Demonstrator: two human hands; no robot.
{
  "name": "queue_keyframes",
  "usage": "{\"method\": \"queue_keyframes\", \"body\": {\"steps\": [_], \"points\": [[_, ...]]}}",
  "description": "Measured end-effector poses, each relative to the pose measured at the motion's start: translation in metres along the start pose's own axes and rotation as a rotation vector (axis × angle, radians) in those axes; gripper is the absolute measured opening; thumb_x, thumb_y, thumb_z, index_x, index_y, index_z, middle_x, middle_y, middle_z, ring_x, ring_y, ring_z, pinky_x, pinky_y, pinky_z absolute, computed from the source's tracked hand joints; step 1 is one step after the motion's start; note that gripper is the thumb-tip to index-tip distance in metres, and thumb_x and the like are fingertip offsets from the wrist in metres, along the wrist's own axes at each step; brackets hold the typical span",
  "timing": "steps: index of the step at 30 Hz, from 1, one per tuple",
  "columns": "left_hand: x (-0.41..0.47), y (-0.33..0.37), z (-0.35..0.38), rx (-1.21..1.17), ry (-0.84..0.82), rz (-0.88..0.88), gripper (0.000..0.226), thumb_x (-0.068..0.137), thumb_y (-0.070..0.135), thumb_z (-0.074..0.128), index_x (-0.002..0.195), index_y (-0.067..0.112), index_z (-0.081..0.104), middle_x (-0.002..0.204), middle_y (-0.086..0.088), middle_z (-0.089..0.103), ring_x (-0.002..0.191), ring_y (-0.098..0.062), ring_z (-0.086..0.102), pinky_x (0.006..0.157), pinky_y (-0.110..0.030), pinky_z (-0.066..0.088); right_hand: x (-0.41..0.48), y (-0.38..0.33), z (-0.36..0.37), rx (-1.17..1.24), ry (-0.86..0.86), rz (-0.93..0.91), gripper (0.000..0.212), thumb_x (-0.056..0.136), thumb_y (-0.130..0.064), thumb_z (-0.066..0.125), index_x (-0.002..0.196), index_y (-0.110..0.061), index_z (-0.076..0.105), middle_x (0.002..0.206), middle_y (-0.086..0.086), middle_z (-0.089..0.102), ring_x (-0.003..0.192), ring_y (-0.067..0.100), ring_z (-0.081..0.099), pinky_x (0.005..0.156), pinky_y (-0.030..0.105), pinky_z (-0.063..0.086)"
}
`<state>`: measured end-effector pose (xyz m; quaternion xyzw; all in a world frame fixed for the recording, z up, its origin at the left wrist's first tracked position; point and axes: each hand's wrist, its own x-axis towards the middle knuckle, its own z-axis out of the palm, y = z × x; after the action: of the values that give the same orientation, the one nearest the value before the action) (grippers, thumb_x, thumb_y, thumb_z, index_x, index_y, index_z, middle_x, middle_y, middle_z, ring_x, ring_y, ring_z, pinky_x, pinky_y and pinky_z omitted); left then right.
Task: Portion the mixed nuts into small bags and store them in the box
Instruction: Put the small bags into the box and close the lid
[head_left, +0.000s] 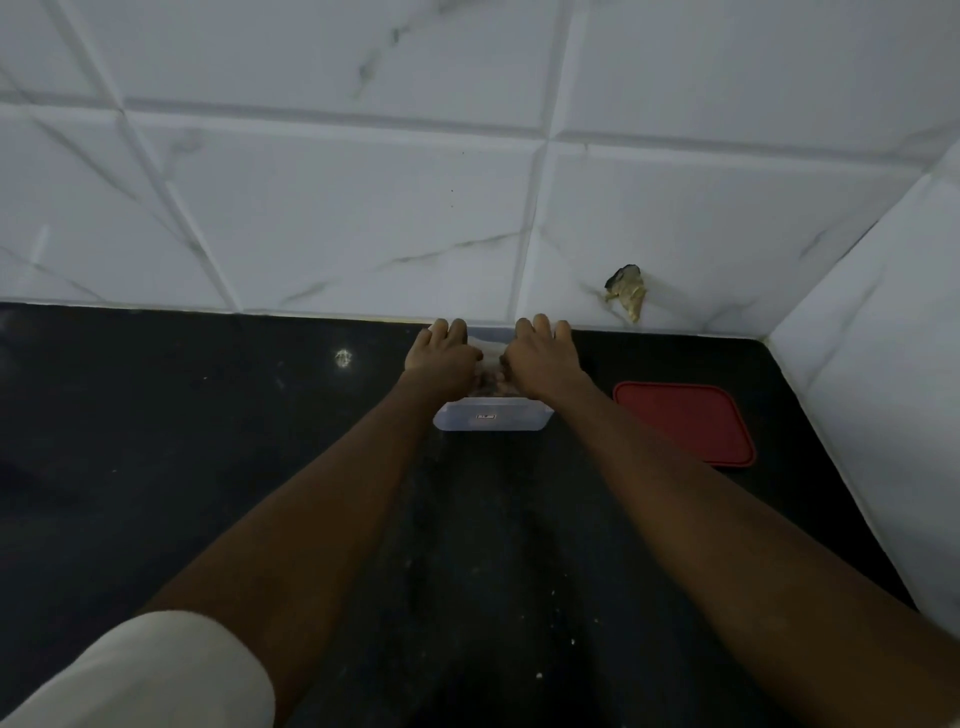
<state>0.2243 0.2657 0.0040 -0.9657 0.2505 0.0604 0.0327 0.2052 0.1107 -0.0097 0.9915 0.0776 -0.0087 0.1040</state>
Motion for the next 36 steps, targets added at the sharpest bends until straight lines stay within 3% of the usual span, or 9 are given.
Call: {"method": "queue_keyframes", "body": {"steps": [2, 5, 8, 11, 16, 19, 23, 28, 36], "points": [[-0.007, 0.003, -0.005, -0.098, 0.057, -0.028, 0.048, 0.092, 0.034, 0.058, 0.138, 0.024, 0.05, 0.137, -0.009, 0.037, 0.129, -0.029, 0.031, 0.107, -0.041, 0.03, -0.007, 0.004, -0.009, 0.036, 0.065, 0.008, 0.024, 0.093, -0.04, 0.061, 0.111, -0.025, 0.069, 0.113, 0.006, 0.049, 0.107, 0.026, 0.042, 0.084, 0.039, 0.033], [-0.021, 0.016, -0.009, -0.293, 0.24, -0.073, 0.042, 0.091, 0.033, 0.061, 0.131, 0.022, 0.056, 0.13, -0.007, 0.047, 0.124, -0.027, 0.038, 0.102, -0.039, 0.034, -0.028, 0.018, -0.019, 0.318, 0.197, 0.079, 0.03, 0.094, -0.035, 0.063, 0.122, -0.026, 0.068, 0.113, 0.007, 0.055, 0.107, 0.028, 0.046, 0.084, 0.038, 0.035], [-0.037, 0.04, -0.01, -0.451, 0.403, -0.072, 0.03, 0.089, 0.026, 0.062, 0.117, 0.019, 0.067, 0.117, -0.007, 0.059, 0.11, -0.025, 0.052, 0.093, -0.037, 0.043, -0.052, 0.037, -0.018, 0.58, 0.402, 0.209, 0.022, 0.092, -0.029, 0.067, 0.11, -0.02, 0.075, 0.101, 0.008, 0.061, 0.097, 0.028, 0.051, 0.077, 0.035, 0.04], [-0.05, 0.077, -0.01, -0.605, 0.443, -0.046, 0.02, 0.087, 0.026, 0.065, 0.105, 0.018, 0.071, 0.104, -0.004, 0.063, 0.093, -0.02, 0.059, 0.081, -0.036, 0.049, -0.082, 0.061, -0.008, 0.685, 0.471, 0.321, 0.017, 0.091, -0.022, 0.065, 0.102, -0.017, 0.077, 0.098, 0.01, 0.063, 0.096, 0.029, 0.056, 0.077, 0.034, 0.043], [-0.053, 0.142, -0.008, -0.868, 0.268, 0.009, 0.015, 0.089, 0.02, 0.066, 0.101, 0.011, 0.068, 0.098, -0.001, 0.066, 0.087, -0.011, 0.059, 0.082, -0.029, 0.05, -0.126, 0.106, 0.013, 0.714, 0.384, 0.444, 0.018, 0.092, -0.021, 0.063, 0.105, -0.02, 0.076, 0.105, 0.01, 0.064, 0.099, 0.029, 0.056, 0.081, 0.037, 0.048], [-0.044, 0.175, -0.008, -0.897, 0.146, -0.045, 0.024, 0.089, 0.023, 0.067, 0.11, 0.011, 0.065, 0.109, -0.003, 0.067, 0.1, -0.017, 0.063, 0.079, -0.018, 0.041, -0.147, 0.134, 0.024, 0.692, 0.321, 0.525, 0.019, 0.09, -0.021, 0.063, 0.103, -0.021, 0.077, 0.107, 0.012, 0.063, 0.1, 0.032, 0.059, 0.085, 0.039, 0.049], [-0.027, 0.206, -0.006, -0.915, -0.039, -0.144, 0.036, 0.091, 0.03, 0.064, 0.119, 0.008, 0.059, 0.117, -0.011, 0.065, 0.11, -0.026, 0.06, 0.085, -0.028, 0.043, -0.167, 0.164, 0.037, 0.651, 0.181, 0.62, 0.023, 0.09, -0.025, 0.062, 0.108, -0.019, 0.074, 0.115, 0.015, 0.06, 0.108, 0.035, 0.057, 0.092, 0.04, 0.049], [-0.01, 0.227, 0.004, -1.024, -0.155, -0.255, 0.029, 0.092, 0.032, 0.062, 0.109, 0.009, 0.062, 0.111, -0.013, 0.065, 0.106, -0.028, 0.062, 0.094, -0.037, 0.05, -0.177, 0.194, 0.057, 0.68, 0.04, 0.698, 0.042, 0.091, -0.028, 0.061, 0.129, -0.012, 0.061, 0.131, 0.019, 0.052, 0.122, 0.038, 0.05, 0.102, 0.042, 0.044], [0.005, 0.237, 0.02, -1.123, -0.19, -0.425, 0.022, 0.092, 0.031, 0.063, 0.099, 0.01, 0.06, 0.105, -0.009, 0.063, 0.095, -0.026, 0.062, 0.081, -0.037, 0.053, -0.178, 0.211, 0.078, 0.85, -0.136, 0.747, 0.045, 0.089, -0.016, 0.055, 0.132, -0.006, 0.054, 0.131, 0.02, 0.056, 0.123, 0.038, 0.051, 0.103, 0.038, 0.042]]}}
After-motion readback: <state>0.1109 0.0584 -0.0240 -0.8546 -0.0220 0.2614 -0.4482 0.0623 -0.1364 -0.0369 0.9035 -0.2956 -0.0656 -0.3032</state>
